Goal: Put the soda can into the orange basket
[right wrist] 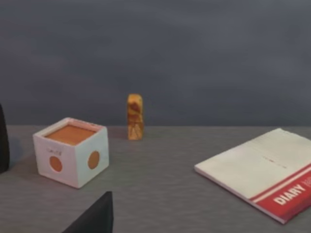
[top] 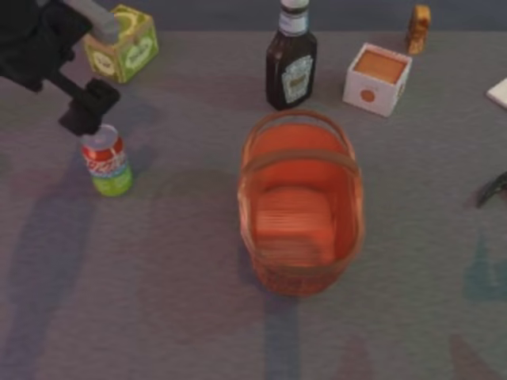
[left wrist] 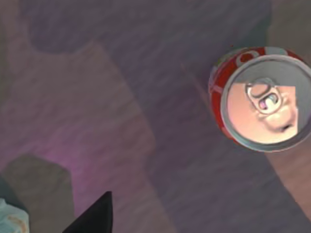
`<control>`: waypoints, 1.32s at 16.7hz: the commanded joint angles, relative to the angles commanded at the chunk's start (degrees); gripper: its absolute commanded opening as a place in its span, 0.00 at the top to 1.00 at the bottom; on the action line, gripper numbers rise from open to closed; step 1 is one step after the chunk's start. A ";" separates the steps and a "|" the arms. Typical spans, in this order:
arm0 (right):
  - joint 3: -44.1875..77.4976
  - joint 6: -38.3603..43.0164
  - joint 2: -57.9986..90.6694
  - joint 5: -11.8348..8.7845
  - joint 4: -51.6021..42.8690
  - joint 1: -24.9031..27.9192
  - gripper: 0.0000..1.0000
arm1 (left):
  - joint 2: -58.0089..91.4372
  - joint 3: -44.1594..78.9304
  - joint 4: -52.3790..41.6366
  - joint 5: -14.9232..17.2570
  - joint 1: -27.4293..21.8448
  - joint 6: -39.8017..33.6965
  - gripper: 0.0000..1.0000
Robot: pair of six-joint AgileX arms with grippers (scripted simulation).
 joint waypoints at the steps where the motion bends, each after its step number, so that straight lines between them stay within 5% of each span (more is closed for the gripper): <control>1: 0.00 0.00 0.00 0.00 0.00 0.00 0.00 | 4.41 3.77 -2.43 -0.01 -0.32 1.17 0.00; 11: 0.00 0.00 0.00 0.00 0.00 0.00 0.00 | 18.86 15.95 -10.95 -0.07 -1.45 5.19 0.00; 22: 0.00 0.00 0.00 0.00 0.00 0.00 0.00 | 20.43 7.17 -0.61 -0.05 -1.39 5.27 0.00</control>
